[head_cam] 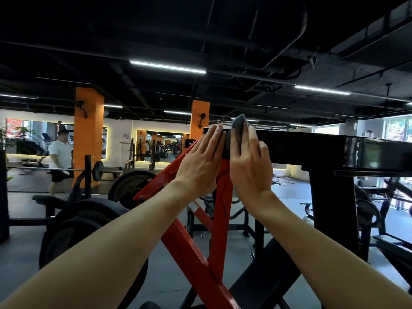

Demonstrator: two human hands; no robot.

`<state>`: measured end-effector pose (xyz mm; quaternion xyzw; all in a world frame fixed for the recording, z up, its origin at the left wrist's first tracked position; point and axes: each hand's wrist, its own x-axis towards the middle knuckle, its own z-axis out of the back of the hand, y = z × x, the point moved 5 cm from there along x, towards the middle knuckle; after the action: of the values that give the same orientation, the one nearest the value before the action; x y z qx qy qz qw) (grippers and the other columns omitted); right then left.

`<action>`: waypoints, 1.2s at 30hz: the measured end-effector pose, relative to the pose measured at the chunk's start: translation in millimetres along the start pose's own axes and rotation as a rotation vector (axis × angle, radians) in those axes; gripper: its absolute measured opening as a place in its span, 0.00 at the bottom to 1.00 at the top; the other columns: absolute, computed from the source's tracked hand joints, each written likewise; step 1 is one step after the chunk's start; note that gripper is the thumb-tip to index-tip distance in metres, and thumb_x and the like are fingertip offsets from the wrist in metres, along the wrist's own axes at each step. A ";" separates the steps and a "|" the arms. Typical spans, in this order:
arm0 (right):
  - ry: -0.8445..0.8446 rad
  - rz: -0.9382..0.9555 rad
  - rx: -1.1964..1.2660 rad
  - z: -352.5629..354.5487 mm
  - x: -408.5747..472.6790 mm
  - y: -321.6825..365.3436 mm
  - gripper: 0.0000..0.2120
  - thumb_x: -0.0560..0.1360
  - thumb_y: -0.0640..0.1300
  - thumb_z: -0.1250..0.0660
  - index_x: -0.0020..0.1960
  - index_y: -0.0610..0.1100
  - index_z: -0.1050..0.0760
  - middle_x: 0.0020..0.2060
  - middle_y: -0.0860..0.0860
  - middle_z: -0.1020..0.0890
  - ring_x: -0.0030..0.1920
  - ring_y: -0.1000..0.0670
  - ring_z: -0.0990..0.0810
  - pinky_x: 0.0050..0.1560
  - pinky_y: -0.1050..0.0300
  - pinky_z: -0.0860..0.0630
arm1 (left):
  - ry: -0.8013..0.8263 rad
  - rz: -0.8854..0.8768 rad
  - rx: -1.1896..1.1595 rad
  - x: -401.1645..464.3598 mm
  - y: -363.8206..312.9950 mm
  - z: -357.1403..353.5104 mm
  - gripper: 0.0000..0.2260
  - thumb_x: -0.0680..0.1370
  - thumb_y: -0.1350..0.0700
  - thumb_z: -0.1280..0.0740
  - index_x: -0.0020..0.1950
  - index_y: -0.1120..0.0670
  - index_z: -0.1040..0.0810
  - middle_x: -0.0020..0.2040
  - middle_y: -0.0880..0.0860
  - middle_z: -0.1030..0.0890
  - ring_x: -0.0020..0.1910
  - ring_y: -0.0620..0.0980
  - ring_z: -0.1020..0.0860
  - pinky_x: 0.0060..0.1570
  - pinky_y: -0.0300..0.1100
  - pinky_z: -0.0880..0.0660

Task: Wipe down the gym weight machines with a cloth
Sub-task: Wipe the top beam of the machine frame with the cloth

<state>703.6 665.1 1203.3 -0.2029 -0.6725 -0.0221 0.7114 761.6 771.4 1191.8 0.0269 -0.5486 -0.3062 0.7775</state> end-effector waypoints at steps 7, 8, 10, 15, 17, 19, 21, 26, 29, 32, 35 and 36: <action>0.026 0.152 -0.029 0.6 -48.6 -8.3 0.24 0.86 0.39 0.49 0.80 0.35 0.46 0.76 0.34 0.36 0.77 0.41 0.36 0.75 0.50 0.40 | 0.012 0.018 0.029 2.1 -4.1 1.0 0.44 0.79 0.49 0.33 0.82 0.63 0.59 0.82 0.63 0.59 0.82 0.59 0.60 0.81 0.54 0.52; 0.039 0.189 -0.053 0.7 -60.1 -14.6 0.24 0.86 0.38 0.48 0.81 0.35 0.46 0.77 0.34 0.37 0.77 0.40 0.36 0.74 0.50 0.39 | 0.021 0.024 0.030 2.0 -5.6 1.7 0.44 0.79 0.50 0.34 0.82 0.63 0.60 0.82 0.63 0.60 0.82 0.60 0.61 0.81 0.54 0.53; 0.057 0.213 -0.114 1.3 -73.6 -31.3 0.24 0.86 0.37 0.49 0.80 0.35 0.46 0.77 0.33 0.39 0.77 0.39 0.36 0.73 0.49 0.38 | 0.041 0.030 0.036 2.5 -9.1 2.9 0.42 0.79 0.52 0.36 0.81 0.64 0.62 0.81 0.64 0.62 0.81 0.61 0.63 0.81 0.55 0.54; 0.087 0.093 -0.168 2.6 -69.2 -60.2 0.23 0.86 0.38 0.52 0.80 0.35 0.45 0.77 0.34 0.39 0.77 0.39 0.35 0.71 0.49 0.34 | 0.052 0.039 -0.008 3.9 -15.3 5.8 0.41 0.79 0.54 0.36 0.82 0.64 0.59 0.80 0.68 0.61 0.80 0.66 0.61 0.80 0.59 0.52; 0.071 0.016 -0.076 4.0 -53.2 -61.2 0.23 0.86 0.38 0.49 0.80 0.36 0.44 0.77 0.35 0.36 0.77 0.39 0.36 0.71 0.49 0.33 | 0.078 0.036 0.002 4.4 -19.1 6.4 0.41 0.79 0.54 0.37 0.82 0.60 0.61 0.80 0.69 0.63 0.80 0.67 0.63 0.80 0.60 0.53; 0.075 -0.039 0.037 5.2 -34.5 -61.6 0.25 0.84 0.36 0.46 0.81 0.37 0.44 0.77 0.37 0.36 0.78 0.40 0.38 0.73 0.48 0.36 | 0.095 0.032 0.007 5.7 -23.1 9.0 0.42 0.79 0.53 0.38 0.82 0.57 0.64 0.79 0.69 0.65 0.79 0.68 0.64 0.79 0.61 0.54; 0.105 -0.069 0.127 6.1 -20.7 -64.8 0.27 0.82 0.34 0.45 0.80 0.38 0.42 0.78 0.39 0.36 0.78 0.41 0.39 0.75 0.49 0.40 | 0.101 0.031 -0.011 7.2 -24.6 10.6 0.43 0.79 0.52 0.38 0.82 0.53 0.66 0.79 0.70 0.65 0.79 0.70 0.64 0.79 0.62 0.53; 0.189 -0.106 0.163 11.1 -49.7 -65.8 0.30 0.81 0.34 0.46 0.82 0.40 0.48 0.80 0.41 0.43 0.81 0.42 0.46 0.75 0.48 0.38 | 0.102 0.040 -0.043 9.7 -27.5 13.9 0.41 0.80 0.51 0.37 0.83 0.50 0.63 0.79 0.71 0.62 0.79 0.70 0.62 0.79 0.64 0.52; 0.220 -0.139 0.183 12.5 -62.0 -61.9 0.31 0.80 0.33 0.44 0.82 0.39 0.47 0.80 0.40 0.43 0.81 0.42 0.46 0.74 0.47 0.38 | 0.124 0.041 -0.037 11.1 -28.5 17.3 0.39 0.80 0.50 0.39 0.83 0.51 0.62 0.79 0.71 0.61 0.79 0.70 0.62 0.79 0.63 0.53; 0.190 -0.187 0.236 12.1 -32.6 -60.6 0.33 0.78 0.31 0.39 0.81 0.39 0.43 0.79 0.41 0.39 0.80 0.43 0.43 0.73 0.48 0.37 | 0.091 0.003 0.006 14.0 -37.6 19.4 0.36 0.81 0.50 0.44 0.83 0.59 0.59 0.80 0.70 0.60 0.80 0.68 0.61 0.79 0.61 0.54; 0.204 -0.138 0.244 10.2 -10.4 -61.8 0.33 0.77 0.30 0.39 0.80 0.39 0.41 0.78 0.39 0.38 0.79 0.41 0.41 0.76 0.47 0.41 | 0.069 -0.002 -0.018 18.4 -52.8 17.5 0.35 0.82 0.49 0.45 0.81 0.67 0.55 0.80 0.68 0.60 0.80 0.65 0.62 0.80 0.58 0.56; 0.216 -0.121 0.240 10.0 -12.2 -63.3 0.33 0.77 0.29 0.41 0.80 0.39 0.42 0.79 0.39 0.39 0.80 0.41 0.42 0.77 0.45 0.39 | 0.080 0.010 -0.044 19.7 -57.4 17.1 0.37 0.81 0.49 0.44 0.81 0.67 0.56 0.80 0.68 0.61 0.80 0.66 0.62 0.80 0.59 0.55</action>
<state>673.7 607.4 1208.0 -0.0721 -0.6007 -0.0062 0.7962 725.3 719.9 1193.4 0.0194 -0.5104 -0.3130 0.8007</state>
